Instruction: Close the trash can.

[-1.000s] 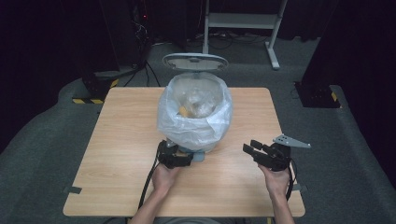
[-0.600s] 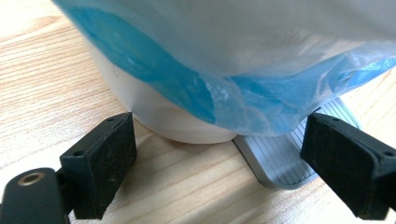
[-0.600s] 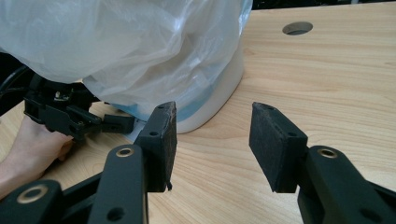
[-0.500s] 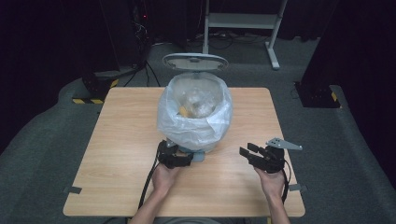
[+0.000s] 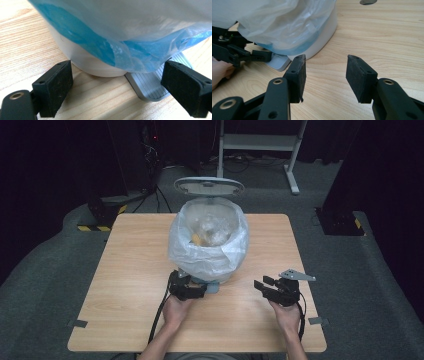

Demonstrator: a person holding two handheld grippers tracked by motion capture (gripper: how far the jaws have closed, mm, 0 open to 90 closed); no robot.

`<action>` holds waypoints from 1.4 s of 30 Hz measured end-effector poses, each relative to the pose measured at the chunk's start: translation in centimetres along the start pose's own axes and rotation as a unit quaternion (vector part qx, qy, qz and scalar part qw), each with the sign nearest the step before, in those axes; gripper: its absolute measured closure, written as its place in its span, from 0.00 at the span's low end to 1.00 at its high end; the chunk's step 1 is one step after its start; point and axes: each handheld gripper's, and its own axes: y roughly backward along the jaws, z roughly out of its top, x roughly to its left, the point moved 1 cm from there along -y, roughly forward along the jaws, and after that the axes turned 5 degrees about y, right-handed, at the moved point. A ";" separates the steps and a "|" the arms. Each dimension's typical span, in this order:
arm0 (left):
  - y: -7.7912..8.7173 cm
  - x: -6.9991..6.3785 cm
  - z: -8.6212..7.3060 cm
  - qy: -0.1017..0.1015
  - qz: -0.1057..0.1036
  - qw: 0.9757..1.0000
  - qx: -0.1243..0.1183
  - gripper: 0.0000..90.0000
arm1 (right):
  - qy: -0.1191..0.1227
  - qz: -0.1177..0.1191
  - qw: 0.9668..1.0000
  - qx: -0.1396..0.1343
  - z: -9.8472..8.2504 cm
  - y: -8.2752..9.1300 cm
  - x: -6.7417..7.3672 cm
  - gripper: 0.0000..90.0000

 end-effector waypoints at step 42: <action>0.0 0.0 0.0 -0.001 0.000 1.000 0.001 0.12 | 0.042 -0.087 0.991 0.092 -2.4 -3.9 -0.6 0.52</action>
